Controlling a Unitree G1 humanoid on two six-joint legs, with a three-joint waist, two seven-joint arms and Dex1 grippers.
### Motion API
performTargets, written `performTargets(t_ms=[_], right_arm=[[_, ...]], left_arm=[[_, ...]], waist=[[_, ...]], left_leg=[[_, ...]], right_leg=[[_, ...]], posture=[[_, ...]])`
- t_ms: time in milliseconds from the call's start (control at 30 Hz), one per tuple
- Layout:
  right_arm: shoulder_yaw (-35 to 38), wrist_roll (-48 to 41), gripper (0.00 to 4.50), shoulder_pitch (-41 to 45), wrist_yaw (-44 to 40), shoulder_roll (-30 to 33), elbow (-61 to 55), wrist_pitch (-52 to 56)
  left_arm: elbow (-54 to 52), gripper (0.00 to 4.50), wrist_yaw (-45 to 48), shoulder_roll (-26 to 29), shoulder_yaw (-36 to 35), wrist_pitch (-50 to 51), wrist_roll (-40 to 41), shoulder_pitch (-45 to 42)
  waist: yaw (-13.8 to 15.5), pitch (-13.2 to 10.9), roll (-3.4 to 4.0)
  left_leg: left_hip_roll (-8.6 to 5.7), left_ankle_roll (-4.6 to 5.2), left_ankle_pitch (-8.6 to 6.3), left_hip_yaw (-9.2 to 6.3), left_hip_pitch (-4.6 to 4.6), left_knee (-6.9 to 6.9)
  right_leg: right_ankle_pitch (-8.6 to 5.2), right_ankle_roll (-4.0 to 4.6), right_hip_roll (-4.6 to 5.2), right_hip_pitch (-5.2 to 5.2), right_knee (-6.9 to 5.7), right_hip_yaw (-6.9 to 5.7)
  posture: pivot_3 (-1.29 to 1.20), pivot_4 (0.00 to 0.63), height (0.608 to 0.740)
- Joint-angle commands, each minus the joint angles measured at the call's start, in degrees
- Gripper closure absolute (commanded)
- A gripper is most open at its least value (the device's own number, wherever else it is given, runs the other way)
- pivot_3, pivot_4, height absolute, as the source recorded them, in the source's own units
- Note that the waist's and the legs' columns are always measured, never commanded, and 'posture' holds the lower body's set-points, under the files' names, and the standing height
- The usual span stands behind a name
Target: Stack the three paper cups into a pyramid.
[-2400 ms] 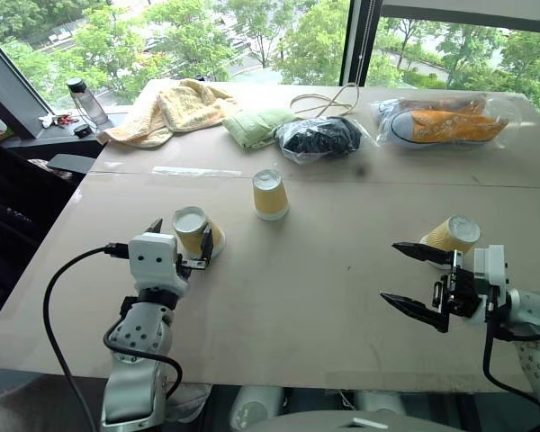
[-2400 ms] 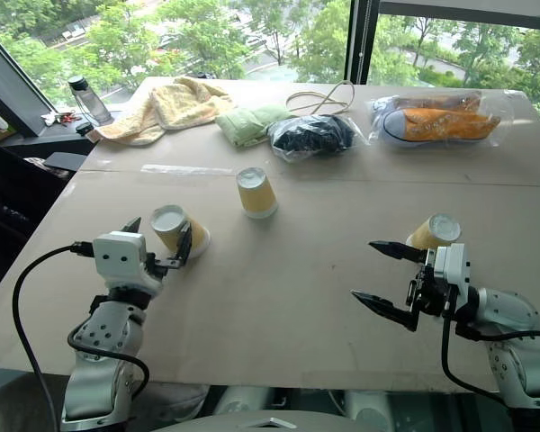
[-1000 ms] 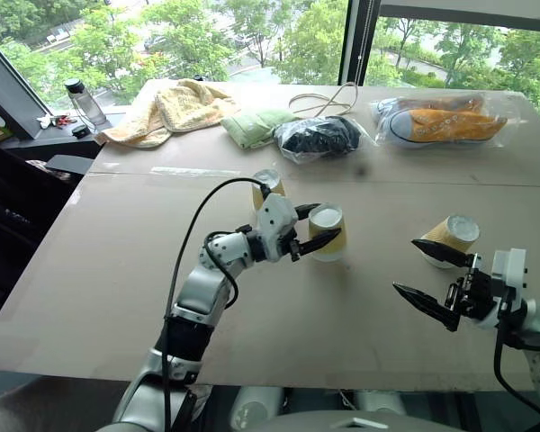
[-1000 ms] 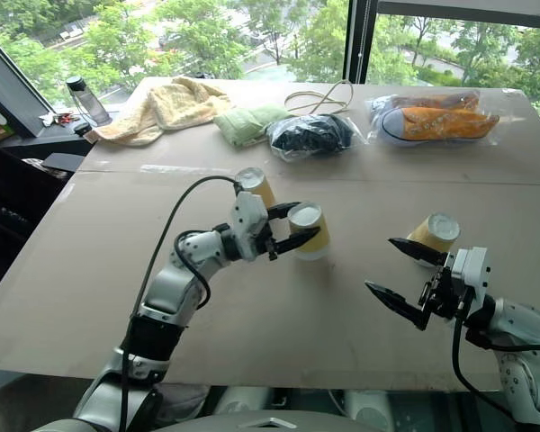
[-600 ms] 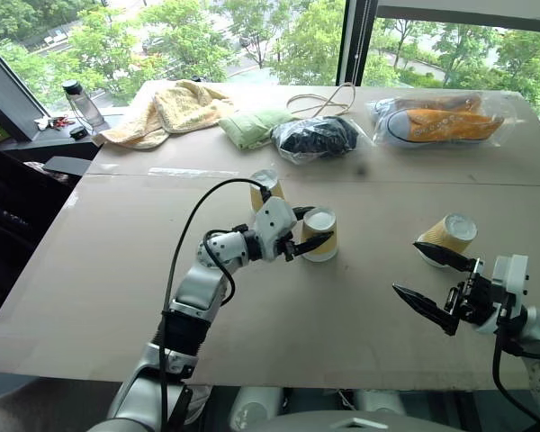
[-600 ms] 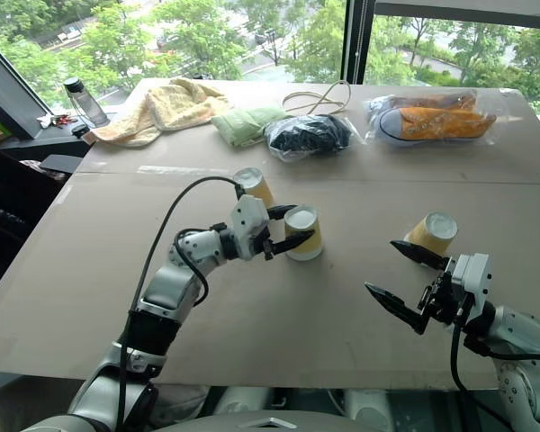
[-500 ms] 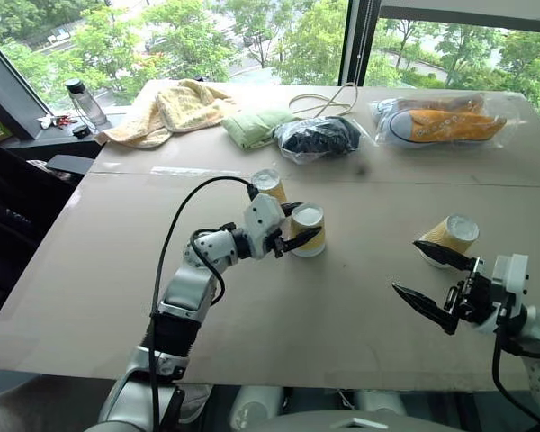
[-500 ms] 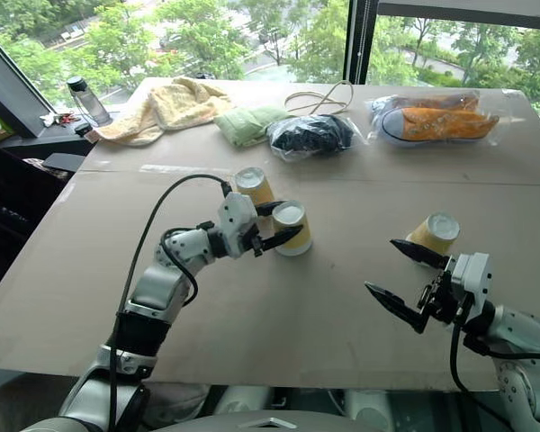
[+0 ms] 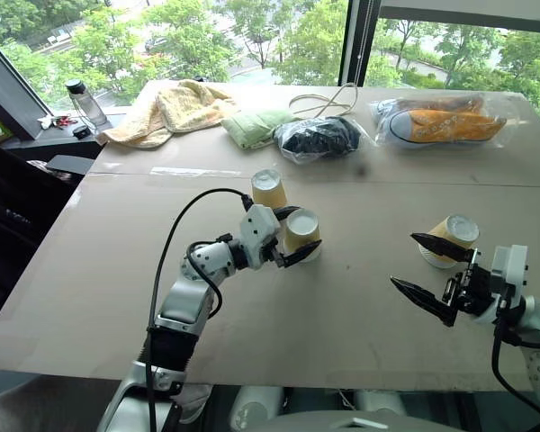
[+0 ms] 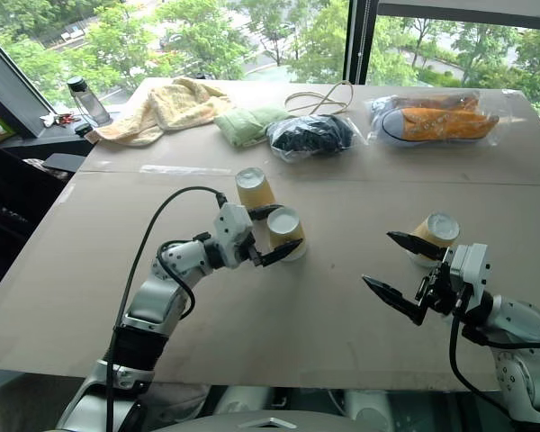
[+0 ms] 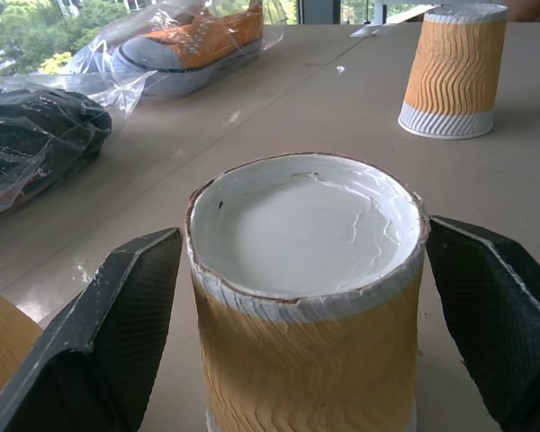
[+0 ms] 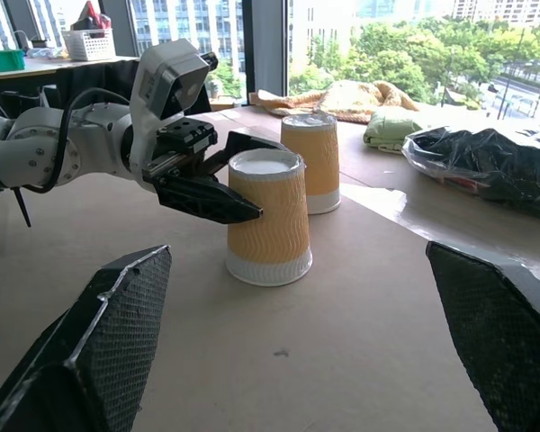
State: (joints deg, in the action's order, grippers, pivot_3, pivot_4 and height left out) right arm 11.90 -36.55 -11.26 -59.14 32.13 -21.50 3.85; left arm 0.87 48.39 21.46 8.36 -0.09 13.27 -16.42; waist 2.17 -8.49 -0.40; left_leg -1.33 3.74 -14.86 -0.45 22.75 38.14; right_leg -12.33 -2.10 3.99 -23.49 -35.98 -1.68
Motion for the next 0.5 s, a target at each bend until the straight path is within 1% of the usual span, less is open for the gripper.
performTargets(t_ms=[33, 167, 400, 433, 467, 500], right_arm=[[0.68, -0.95, 0.00, 0.63, -0.46, 0.66, -0.77, 0.16], [0.40, -0.69, 0.00, 1.04, -0.71, 0.42, -0.38, 0.26], [1.08, -0.81, 0.00, 1.00, -0.61, 0.76, -0.76, 0.61], [1.26, -0.73, 0.00, 0.86, -0.62, 0.84, -0.77, 0.54], [1.36, -0.66, 0.00, 0.77, -0.62, 0.88, -0.78, 0.49], [1.39, -0.64, 0.00, 0.71, -0.60, 0.90, -0.84, 0.49]], left_arm=[[-4.42, 0.02, -1.03, 0.13, -2.77, -1.16, 2.04, 1.10], [-4.23, 0.02, -1.23, 0.38, -2.62, -1.09, 1.26, 1.76], [-1.44, 0.02, -1.25, -1.20, -0.23, -0.71, -0.42, -0.74], [-0.92, 0.42, -1.37, -1.41, -0.48, -1.01, -0.30, -0.84], [-0.57, 0.53, -1.46, -1.57, -0.68, -1.22, -0.16, -0.90], [-0.35, 0.82, -1.61, -1.72, -0.92, -1.21, 0.08, -0.91]], waist=[[-0.02, 0.00, 0.00], [0.12, 0.00, 0.00], [0.08, 0.00, 0.00], [0.03, 0.00, 0.00], [-0.01, 0.00, 0.00], [-0.04, 0.00, 0.00]], left_leg=[[0.00, 0.00, 0.00, 0.00, 0.00, 0.00], [0.00, 0.00, 0.00, -0.01, 0.00, 0.00], [-0.01, 0.00, 0.00, 0.00, 0.00, 0.02], [-0.01, 0.00, 0.00, 0.00, 0.00, 0.02], [-0.01, 0.00, 0.00, 0.00, 0.00, 0.02], [-0.01, 0.00, 0.00, 0.00, 0.00, 0.02]], right_leg=[[0.00, 0.00, 0.00, 0.00, 0.00, 0.00], [0.00, 0.00, 0.02, 0.00, 0.00, -0.01], [0.00, 0.00, 0.00, 0.02, 0.00, -0.02], [0.00, 0.00, -0.01, 0.01, 0.00, -0.01], [0.00, 0.00, -0.02, 0.01, 0.00, -0.01], [0.00, 0.00, -0.03, 0.01, 0.00, 0.00]], posture=[[0.00, 0.150, 0.740], [0.00, 0.150, 0.740], [0.00, 0.150, 0.740], [0.00, 0.150, 0.740], [0.00, 0.150, 0.740], [0.00, 0.150, 0.740]])
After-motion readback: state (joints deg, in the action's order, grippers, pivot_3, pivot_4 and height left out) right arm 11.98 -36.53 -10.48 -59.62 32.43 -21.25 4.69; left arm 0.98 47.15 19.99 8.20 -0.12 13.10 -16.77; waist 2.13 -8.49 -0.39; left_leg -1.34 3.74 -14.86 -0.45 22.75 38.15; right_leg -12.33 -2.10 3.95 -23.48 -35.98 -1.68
